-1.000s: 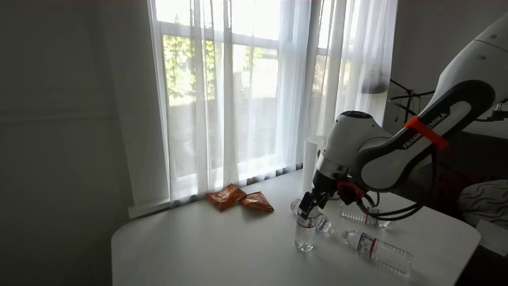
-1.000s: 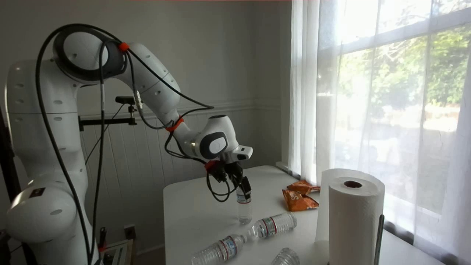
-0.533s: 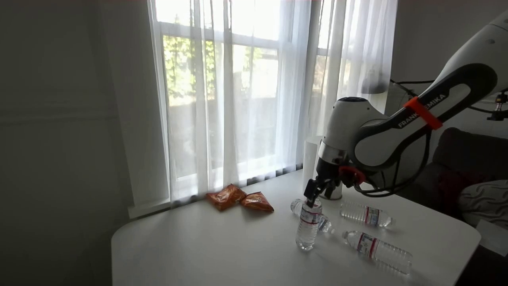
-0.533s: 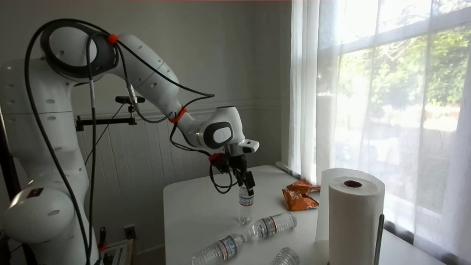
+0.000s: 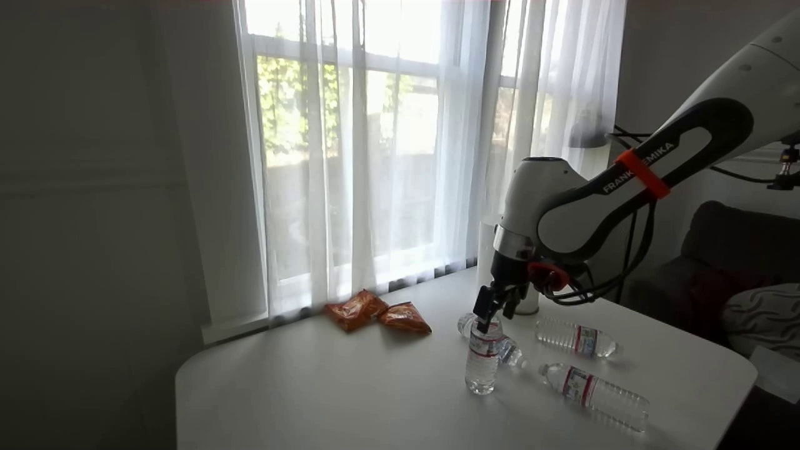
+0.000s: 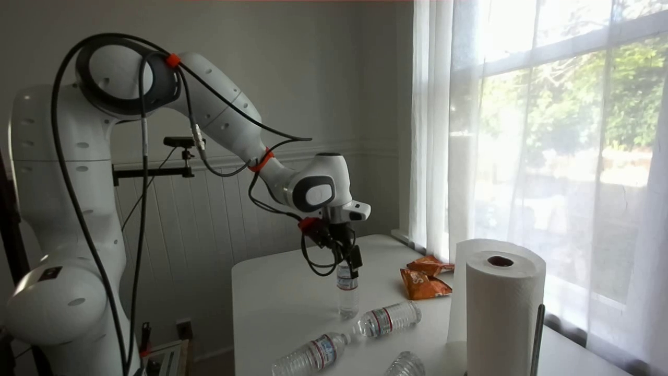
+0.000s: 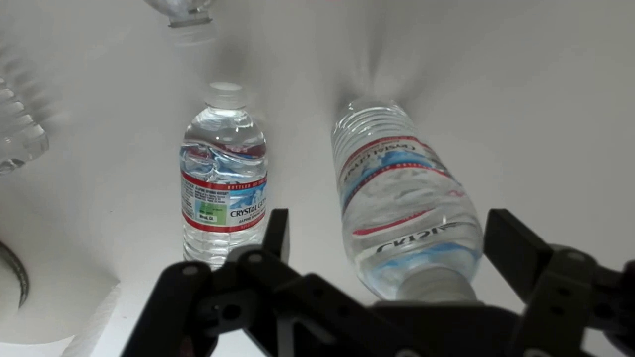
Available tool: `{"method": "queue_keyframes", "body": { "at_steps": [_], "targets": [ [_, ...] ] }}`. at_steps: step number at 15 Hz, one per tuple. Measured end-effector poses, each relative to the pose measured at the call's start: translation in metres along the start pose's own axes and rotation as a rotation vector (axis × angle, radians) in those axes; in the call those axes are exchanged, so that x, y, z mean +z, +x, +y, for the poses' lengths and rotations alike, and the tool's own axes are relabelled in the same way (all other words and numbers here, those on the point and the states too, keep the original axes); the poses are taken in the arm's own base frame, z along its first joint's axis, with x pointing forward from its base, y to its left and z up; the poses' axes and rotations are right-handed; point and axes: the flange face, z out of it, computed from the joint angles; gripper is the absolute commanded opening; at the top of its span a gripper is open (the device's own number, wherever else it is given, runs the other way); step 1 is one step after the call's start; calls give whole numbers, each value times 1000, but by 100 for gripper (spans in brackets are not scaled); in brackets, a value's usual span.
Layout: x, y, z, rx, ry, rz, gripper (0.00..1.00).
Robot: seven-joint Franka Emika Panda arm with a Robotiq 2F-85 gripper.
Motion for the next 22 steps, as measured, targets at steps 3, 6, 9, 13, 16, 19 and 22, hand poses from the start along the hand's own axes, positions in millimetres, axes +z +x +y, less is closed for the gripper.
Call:
{"method": "queue_keyframes", "body": {
  "at_steps": [3, 6, 9, 13, 16, 19, 22],
  "targets": [
    [-5, 3, -4, -15, 16, -11, 100],
    [-18, 6, -12, -31, 31, -14, 100],
    [-33, 9, -16, -37, 32, -13, 100],
    [-58, 7, -4, -20, 16, -70, 100],
    [-83, 1, 21, 21, 2, -143, 100],
    [-101, -11, 50, 65, -12, -266, 100],
    [-101, -23, 76, 98, -40, -398, 100]
  ]
}}
